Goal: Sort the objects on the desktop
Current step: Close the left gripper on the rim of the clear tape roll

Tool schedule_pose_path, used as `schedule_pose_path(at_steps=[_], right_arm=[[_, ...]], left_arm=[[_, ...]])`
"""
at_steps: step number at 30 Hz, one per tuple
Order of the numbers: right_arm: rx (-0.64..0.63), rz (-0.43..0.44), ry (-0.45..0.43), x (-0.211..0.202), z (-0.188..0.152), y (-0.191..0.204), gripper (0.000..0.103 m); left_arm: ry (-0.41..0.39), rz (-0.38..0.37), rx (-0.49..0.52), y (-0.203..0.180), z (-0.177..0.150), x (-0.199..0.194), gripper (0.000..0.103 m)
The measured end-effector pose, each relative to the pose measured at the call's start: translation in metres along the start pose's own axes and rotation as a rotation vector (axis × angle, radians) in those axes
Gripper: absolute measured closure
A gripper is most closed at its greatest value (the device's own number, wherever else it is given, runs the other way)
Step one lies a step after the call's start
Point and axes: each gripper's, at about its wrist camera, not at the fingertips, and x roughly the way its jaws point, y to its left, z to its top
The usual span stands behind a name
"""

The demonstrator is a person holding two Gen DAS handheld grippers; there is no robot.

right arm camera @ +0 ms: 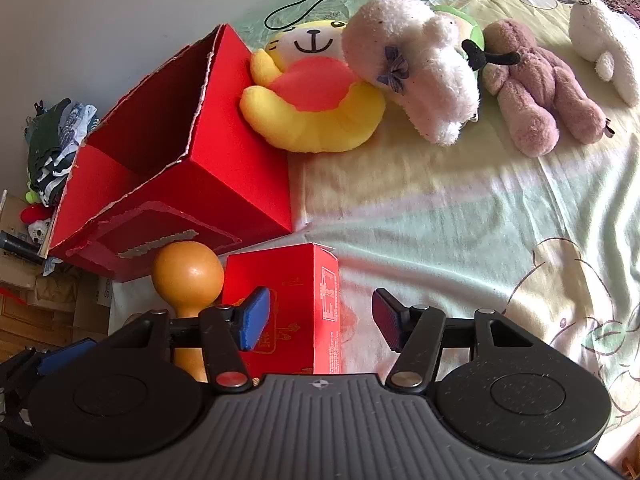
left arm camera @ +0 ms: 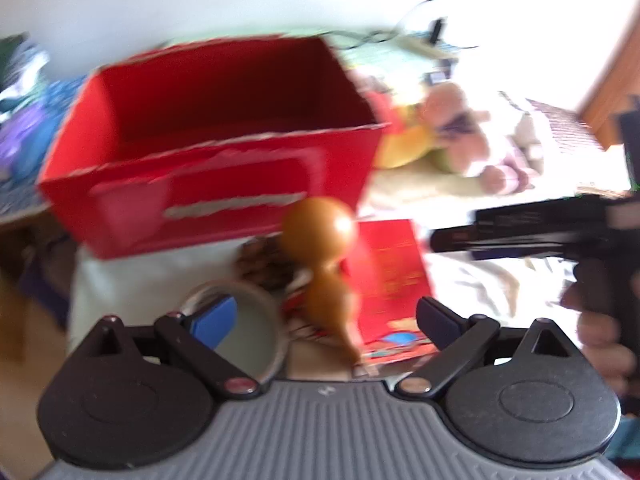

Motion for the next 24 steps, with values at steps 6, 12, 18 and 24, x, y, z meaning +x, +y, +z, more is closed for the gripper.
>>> schedule_pose_path(at_steps=[6, 12, 18, 24], right_arm=[[-0.042, 0.116, -0.058, -0.004, 0.0, 0.0, 0.043], [-0.137, 0.212, -0.001, 0.008, 0.0, 0.028, 0.043], [-0.249, 0.382, 0.069, 0.018, 0.001, 0.072, 0.044], [-0.431, 0.33, 0.164, 0.049, -0.007, 0.121, 0.057]], left_arm=[[0.025, -0.052, -0.002, 0.015, -0.006, 0.004, 0.008], [0.039, -0.082, -0.115, 0.053, -0.004, -0.001, 0.012], [0.079, 0.011, -0.152, 0.083, -0.013, 0.006, 0.018], [0.174, 0.039, -0.193, 0.1, -0.022, 0.029, 0.051]])
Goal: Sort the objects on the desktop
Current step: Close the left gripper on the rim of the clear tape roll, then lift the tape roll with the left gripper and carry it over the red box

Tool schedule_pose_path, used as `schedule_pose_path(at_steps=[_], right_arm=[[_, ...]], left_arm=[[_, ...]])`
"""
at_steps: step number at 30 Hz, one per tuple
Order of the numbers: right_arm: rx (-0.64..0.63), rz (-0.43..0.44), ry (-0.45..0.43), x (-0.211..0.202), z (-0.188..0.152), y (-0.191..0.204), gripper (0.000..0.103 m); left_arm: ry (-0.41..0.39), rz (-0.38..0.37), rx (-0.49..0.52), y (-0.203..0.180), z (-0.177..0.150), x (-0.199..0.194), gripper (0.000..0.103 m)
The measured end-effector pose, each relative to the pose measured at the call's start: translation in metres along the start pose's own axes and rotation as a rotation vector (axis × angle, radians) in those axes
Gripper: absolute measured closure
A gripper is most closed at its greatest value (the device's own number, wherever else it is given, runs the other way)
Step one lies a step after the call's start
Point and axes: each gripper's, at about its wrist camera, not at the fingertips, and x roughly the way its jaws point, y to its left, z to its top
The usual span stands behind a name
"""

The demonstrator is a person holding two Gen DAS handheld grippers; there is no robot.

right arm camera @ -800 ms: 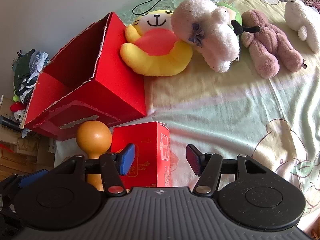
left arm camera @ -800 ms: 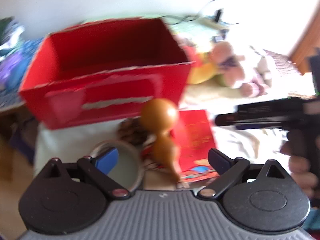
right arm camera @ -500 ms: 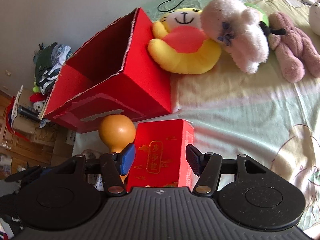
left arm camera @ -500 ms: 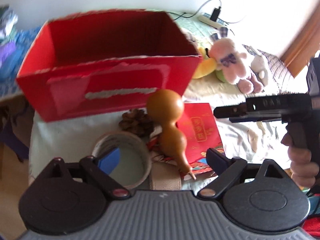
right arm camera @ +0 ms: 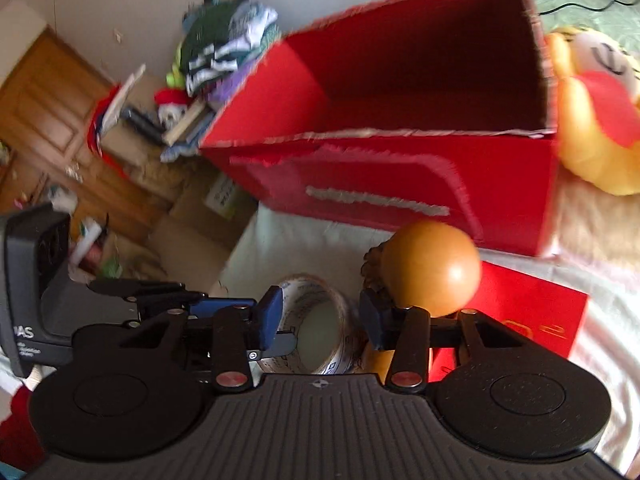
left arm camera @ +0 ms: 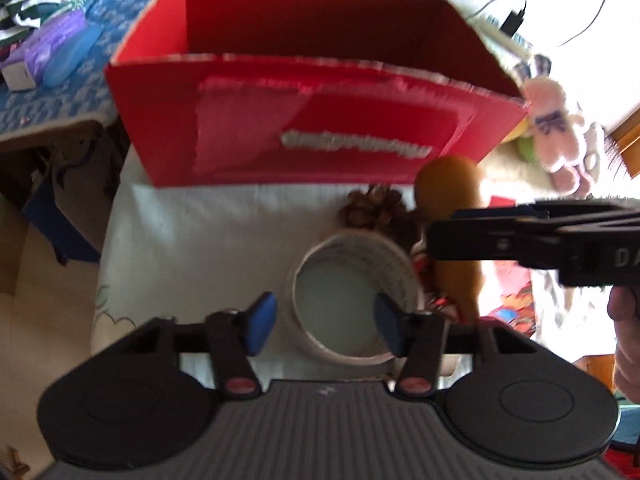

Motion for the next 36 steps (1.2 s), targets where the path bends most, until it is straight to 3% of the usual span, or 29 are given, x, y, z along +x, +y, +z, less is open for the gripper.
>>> schedule_pose_path(at_steps=[4, 6, 8, 11, 19, 25, 31, 36], right_arm=[[-0.031, -0.053, 0.08, 0.026, 0.002, 0.006, 0.064], [-0.035, -0.076, 0.101, 0.032, 0.002, 0.006, 0.069], [-0.039, -0.11, 0.105, 0.035, 0.0, 0.009, 0.08], [-0.041, -0.137, 0.113, 0.038, -0.002, 0.012, 0.087], [-0.048, -0.126, 0.075, 0.032, 0.002, 0.025, 0.09], [-0.129, -0.121, -0.068, -0.004, 0.018, 0.056, 0.09], [-0.142, -0.128, -0.222, -0.033, 0.051, 0.076, 0.09], [-0.119, -0.175, -0.276, -0.043, 0.071, 0.085, 0.09]], left_arm=[[0.015, 0.06, 0.01, 0.002, -0.004, 0.008, 0.065], [0.032, 0.066, 0.0, 0.007, -0.004, 0.011, 0.081], [0.04, 0.046, -0.009, 0.01, -0.004, 0.014, 0.088], [0.027, 0.079, 0.029, 0.004, -0.004, 0.014, 0.093], [-0.026, 0.107, 0.096, 0.002, 0.003, -0.016, 0.094], [-0.141, 0.124, 0.165, -0.005, 0.02, -0.069, 0.094], [-0.291, 0.111, 0.246, -0.011, 0.062, -0.119, 0.095], [-0.33, 0.096, 0.312, -0.014, 0.092, -0.132, 0.095]])
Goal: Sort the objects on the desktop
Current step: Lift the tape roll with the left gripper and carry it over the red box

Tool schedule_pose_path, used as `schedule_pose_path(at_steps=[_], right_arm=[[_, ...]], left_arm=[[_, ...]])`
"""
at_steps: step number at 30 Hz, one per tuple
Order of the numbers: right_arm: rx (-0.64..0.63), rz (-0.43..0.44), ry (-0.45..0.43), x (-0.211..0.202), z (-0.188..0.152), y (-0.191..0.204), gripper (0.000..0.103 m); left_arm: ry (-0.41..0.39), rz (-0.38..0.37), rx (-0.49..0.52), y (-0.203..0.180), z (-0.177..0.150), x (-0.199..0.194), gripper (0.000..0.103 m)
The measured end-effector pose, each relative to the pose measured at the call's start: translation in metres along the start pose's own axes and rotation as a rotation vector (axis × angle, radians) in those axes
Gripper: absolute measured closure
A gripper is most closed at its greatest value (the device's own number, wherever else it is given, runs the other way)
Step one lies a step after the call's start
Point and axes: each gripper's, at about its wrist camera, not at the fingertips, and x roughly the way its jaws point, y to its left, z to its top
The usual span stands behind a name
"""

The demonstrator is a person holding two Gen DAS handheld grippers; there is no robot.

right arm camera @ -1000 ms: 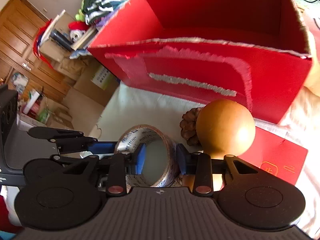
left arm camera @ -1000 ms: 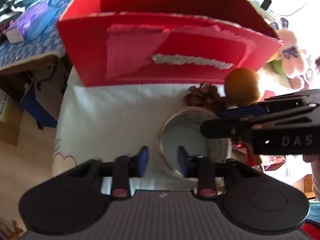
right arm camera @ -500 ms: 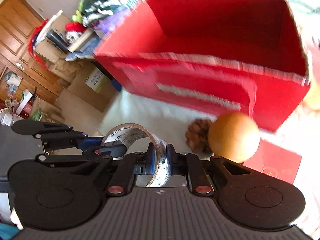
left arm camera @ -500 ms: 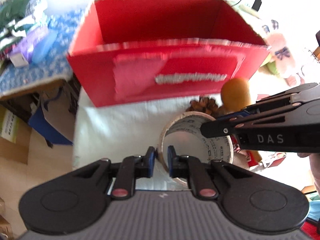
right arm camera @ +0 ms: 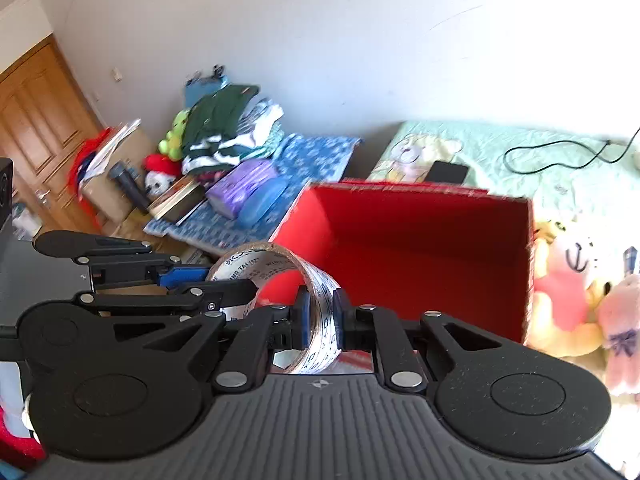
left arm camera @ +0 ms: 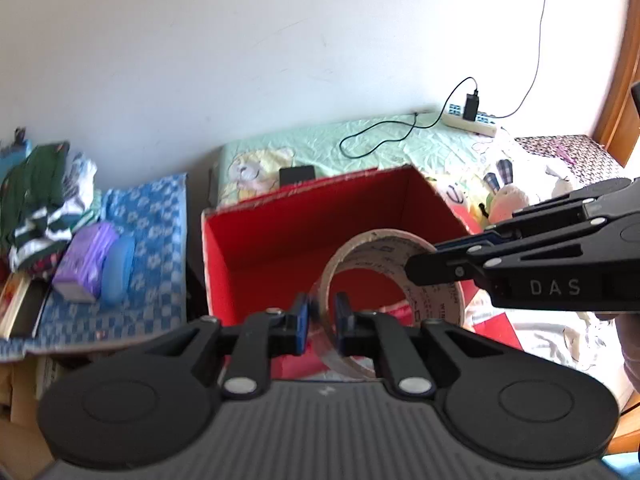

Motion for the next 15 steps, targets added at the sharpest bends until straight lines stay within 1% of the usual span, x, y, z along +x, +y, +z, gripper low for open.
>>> schedule_pose_path(at_steps=[6, 11, 15], right_arm=[[0.048, -0.042, 0.005, -0.003, 0.014, -0.006, 0.089], [0.093, -0.047, 0.016, -0.001, 0.033, -0.023, 0.089], [0.103, -0.051, 0.054, 0.009, 0.053, -0.033, 0.09]], left_arm=[[0.02, -0.05, 0.016, 0.011, 0.021, 0.015, 0.095], [0.021, -0.06, 0.014, 0.017, 0.044, 0.023, 0.096], [0.037, -0.057, 0.015, 0.021, 0.063, 0.036, 0.096]])
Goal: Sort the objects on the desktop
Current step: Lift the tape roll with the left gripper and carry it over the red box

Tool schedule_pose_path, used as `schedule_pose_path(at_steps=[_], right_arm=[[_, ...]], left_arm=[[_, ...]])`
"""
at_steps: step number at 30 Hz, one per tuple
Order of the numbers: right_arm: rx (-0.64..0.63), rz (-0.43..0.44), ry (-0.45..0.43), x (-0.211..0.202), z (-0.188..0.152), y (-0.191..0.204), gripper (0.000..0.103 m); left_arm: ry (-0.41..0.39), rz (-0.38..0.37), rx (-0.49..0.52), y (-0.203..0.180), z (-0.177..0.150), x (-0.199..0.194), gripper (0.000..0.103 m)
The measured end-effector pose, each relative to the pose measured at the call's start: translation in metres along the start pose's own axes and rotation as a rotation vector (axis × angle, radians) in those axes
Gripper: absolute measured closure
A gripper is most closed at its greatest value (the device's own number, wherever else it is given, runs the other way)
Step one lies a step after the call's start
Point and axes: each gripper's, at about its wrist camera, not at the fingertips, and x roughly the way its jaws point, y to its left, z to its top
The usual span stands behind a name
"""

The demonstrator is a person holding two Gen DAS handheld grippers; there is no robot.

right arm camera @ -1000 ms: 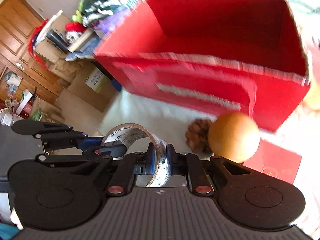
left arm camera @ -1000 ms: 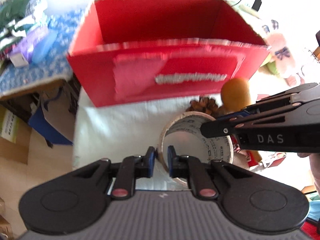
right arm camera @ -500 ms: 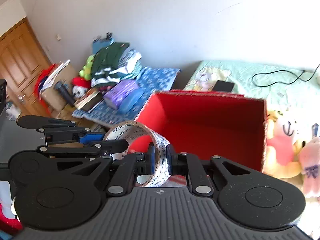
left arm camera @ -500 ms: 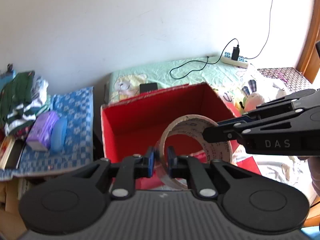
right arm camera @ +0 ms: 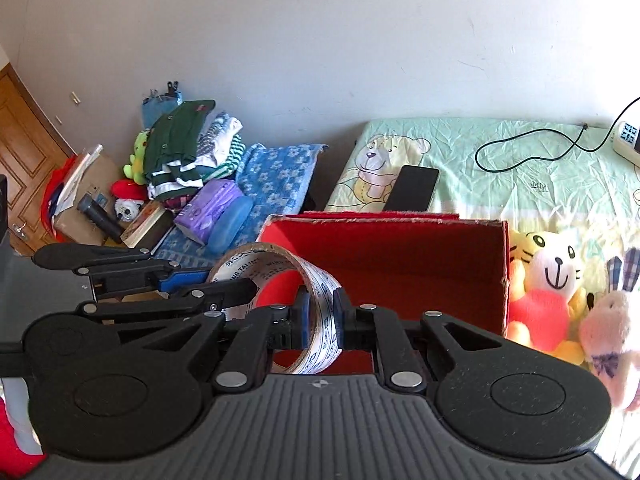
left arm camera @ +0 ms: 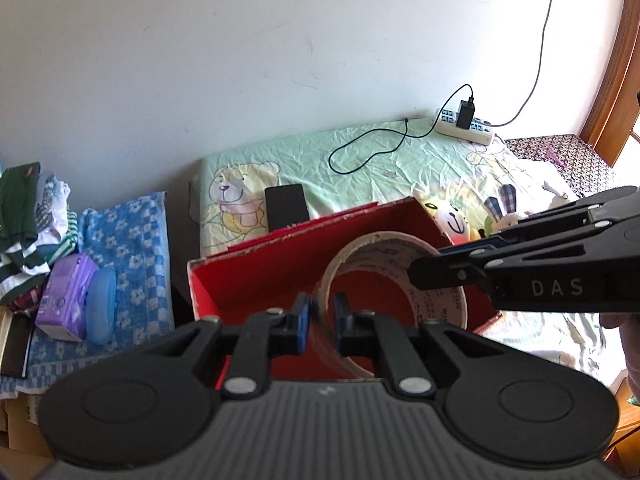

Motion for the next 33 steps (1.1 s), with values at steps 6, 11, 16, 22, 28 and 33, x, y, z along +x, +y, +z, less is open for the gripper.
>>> schedule_pose_path(at_steps=[6, 11, 16, 22, 28, 33], right_arm=[[-0.009, -0.032, 0.074, 0.033, 0.021, -0.02, 0.09], [0.011, -0.05, 0.137, 0.068, 0.028, -0.048, 0.09], [0.033, -0.089, 0.202, 0.1, 0.028, -0.074, 0.091], [0.043, -0.143, 0.27, 0.125, 0.029, -0.094, 0.091], [0.049, -0.103, 0.296, 0.148, 0.03, -0.099, 0.091], [0.044, -0.055, 0.301, 0.162, 0.033, -0.09, 0.091]], left_arm=[[0.07, 0.02, -0.022, 0.005, 0.017, 0.045, 0.098], [0.141, 0.001, -0.046, 0.008, 0.02, 0.093, 0.097], [0.219, -0.033, -0.072, 0.008, 0.021, 0.145, 0.097], [0.293, -0.077, -0.099, 0.003, 0.019, 0.189, 0.097], [0.33, -0.05, -0.129, 0.015, 0.013, 0.204, 0.097], [0.337, -0.012, -0.164, 0.034, 0.013, 0.201, 0.097]])
